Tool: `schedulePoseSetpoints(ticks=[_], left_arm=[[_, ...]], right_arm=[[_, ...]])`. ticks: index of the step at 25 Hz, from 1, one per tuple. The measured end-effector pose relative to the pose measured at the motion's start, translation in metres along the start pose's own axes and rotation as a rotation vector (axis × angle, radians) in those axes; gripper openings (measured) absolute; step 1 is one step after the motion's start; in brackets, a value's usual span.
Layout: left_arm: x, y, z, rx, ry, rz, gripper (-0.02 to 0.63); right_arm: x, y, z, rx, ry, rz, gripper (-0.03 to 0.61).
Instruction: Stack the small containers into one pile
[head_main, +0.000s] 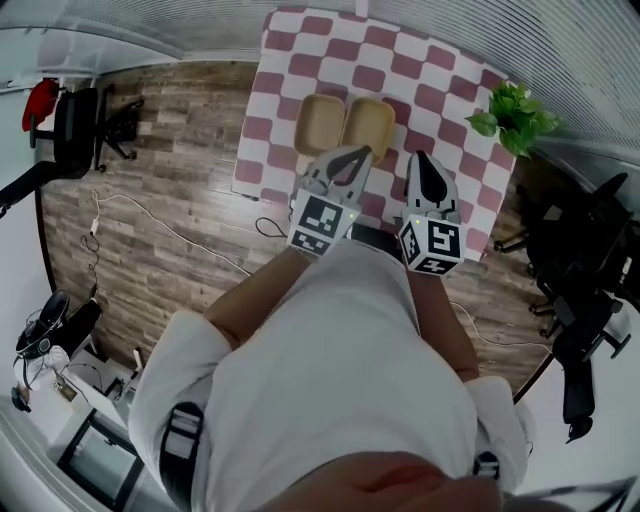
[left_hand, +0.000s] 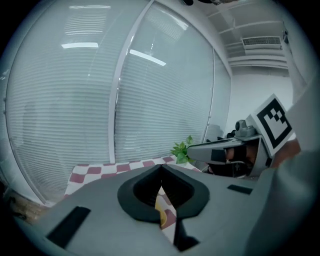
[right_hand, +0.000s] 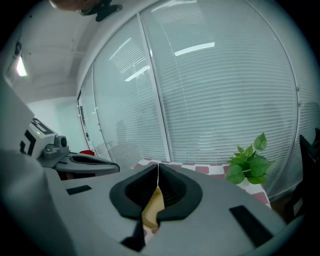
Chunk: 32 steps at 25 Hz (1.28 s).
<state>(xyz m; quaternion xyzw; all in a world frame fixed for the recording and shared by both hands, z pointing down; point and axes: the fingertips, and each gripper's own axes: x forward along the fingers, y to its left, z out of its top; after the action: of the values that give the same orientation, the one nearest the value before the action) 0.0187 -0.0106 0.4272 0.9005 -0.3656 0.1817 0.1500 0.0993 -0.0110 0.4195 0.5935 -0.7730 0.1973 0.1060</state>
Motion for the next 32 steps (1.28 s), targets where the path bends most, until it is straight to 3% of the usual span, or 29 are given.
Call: schedulePoseSetpoints(ticks=[10,24,32], left_arm=[[-0.022,0.006,0.018,0.004,-0.041,0.041,0.034],[-0.097,0.059,-0.001,-0.075,-0.063,0.267,0.034],[-0.113,0.074,-0.013,-0.108,-0.06,0.315,0.034]], right_arm=[[-0.006,0.028,0.013,-0.034,-0.025,0.062,0.034],[0.02,0.121,0.008,-0.115,0.007,0.302,0.034],[0.027,0.139,0.002,-0.132,0.026,0.336,0.034]])
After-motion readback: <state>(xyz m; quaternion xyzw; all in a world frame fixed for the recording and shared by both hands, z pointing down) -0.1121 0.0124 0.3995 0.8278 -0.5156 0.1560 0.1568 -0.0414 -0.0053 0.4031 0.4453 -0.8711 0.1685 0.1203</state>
